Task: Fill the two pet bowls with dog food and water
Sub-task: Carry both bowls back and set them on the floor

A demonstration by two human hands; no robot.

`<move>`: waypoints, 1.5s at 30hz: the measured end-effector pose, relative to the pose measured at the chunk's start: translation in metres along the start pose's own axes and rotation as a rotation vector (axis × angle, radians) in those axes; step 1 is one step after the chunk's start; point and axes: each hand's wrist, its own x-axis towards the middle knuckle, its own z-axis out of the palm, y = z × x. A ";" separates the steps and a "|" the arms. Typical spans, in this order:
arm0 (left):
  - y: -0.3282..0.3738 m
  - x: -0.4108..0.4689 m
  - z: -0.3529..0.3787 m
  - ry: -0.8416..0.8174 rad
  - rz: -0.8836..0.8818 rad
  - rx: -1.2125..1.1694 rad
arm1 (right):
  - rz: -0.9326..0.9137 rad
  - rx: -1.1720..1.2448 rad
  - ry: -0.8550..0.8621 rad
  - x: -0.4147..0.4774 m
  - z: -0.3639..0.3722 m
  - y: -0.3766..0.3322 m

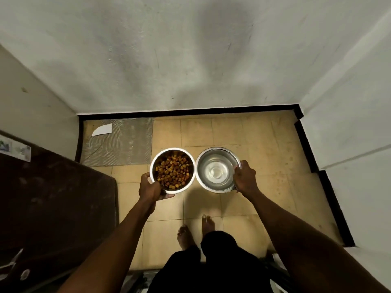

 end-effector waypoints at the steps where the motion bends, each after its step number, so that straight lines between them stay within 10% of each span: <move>1: -0.001 0.012 0.005 0.006 -0.016 -0.003 | 0.009 -0.005 -0.008 0.010 0.008 0.002; 29: -0.281 0.513 0.151 0.091 -0.092 -0.198 | 0.092 0.017 -0.006 0.389 0.372 0.313; 45: -0.350 0.610 0.174 0.068 -0.110 -0.257 | 0.156 -0.027 0.026 0.439 0.442 0.378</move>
